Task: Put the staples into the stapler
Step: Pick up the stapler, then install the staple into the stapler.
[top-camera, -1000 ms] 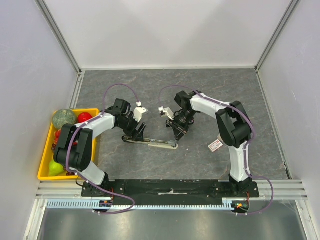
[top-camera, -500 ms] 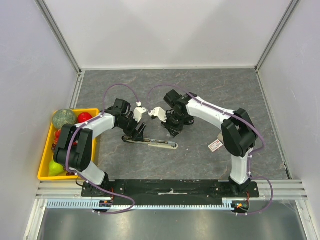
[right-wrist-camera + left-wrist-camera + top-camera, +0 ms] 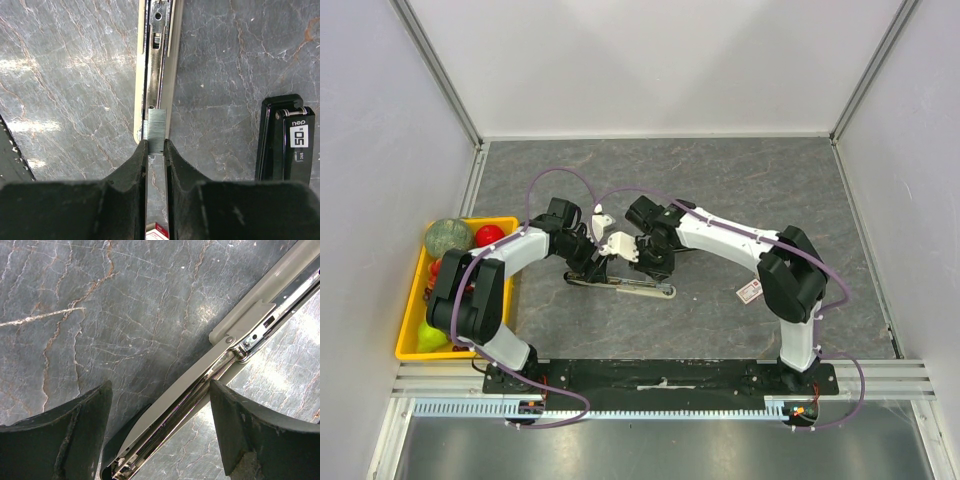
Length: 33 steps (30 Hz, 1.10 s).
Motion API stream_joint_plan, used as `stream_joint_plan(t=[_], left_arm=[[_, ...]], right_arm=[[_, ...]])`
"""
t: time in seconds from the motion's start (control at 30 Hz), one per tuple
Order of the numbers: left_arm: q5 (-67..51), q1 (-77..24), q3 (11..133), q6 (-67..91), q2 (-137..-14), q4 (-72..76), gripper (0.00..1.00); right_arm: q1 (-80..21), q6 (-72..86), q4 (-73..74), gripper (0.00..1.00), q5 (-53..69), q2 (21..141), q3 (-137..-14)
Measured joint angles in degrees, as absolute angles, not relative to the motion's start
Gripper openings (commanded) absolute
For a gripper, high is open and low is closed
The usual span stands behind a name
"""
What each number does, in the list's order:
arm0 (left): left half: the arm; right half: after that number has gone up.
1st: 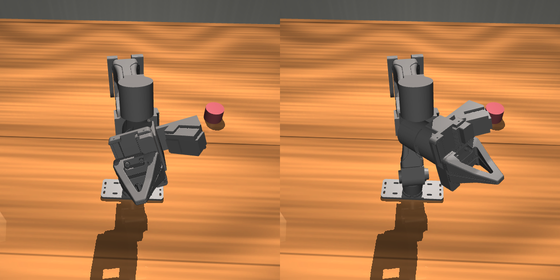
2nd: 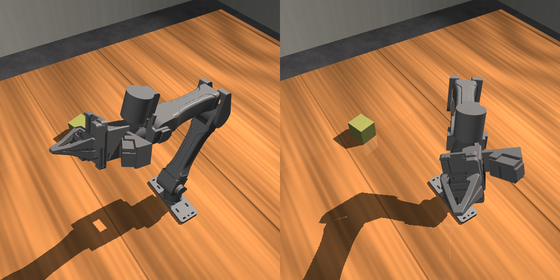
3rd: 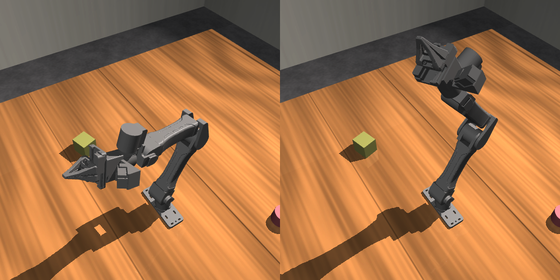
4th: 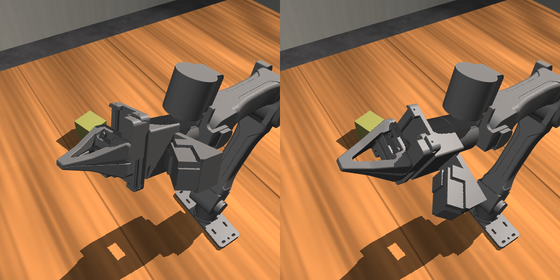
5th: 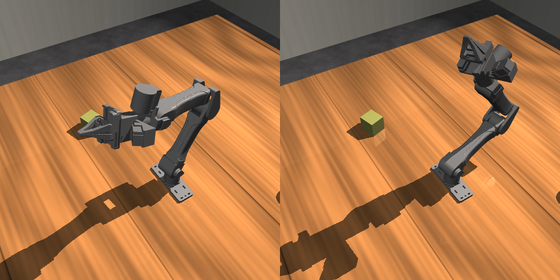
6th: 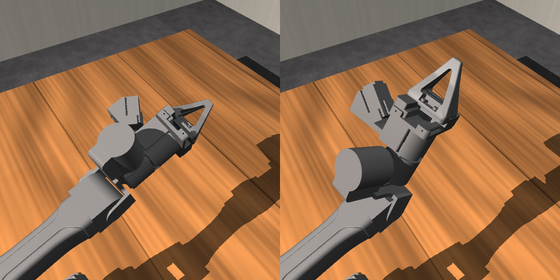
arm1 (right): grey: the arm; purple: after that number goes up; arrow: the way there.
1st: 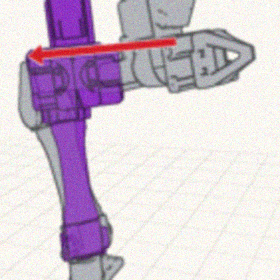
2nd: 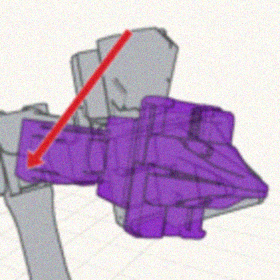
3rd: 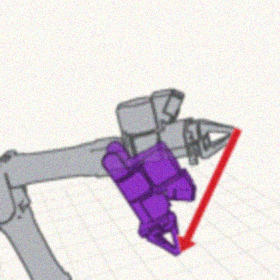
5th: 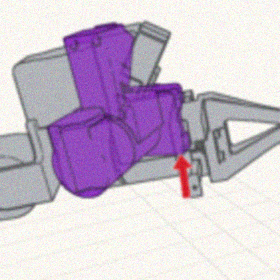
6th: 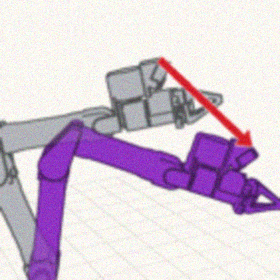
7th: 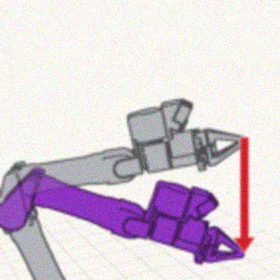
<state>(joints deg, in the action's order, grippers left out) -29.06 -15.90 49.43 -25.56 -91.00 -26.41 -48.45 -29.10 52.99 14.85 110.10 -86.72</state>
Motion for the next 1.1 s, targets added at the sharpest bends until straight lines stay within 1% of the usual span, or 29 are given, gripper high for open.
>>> stream_joint_plan(t=[0.5, 1.1], left_arm=[[-29.0, -15.9, 49.4, -25.3, -91.0, -26.4, 0.84], [-28.9, -15.9, 49.4, -24.9, -91.0, -26.4, 0.84]], right_arm=[[-51.2, -29.6, 54.0, 0.19, 12.1, 112.0, -86.7], [-51.5, -29.7, 54.1, 0.17, 10.4, 112.6, -87.7]])
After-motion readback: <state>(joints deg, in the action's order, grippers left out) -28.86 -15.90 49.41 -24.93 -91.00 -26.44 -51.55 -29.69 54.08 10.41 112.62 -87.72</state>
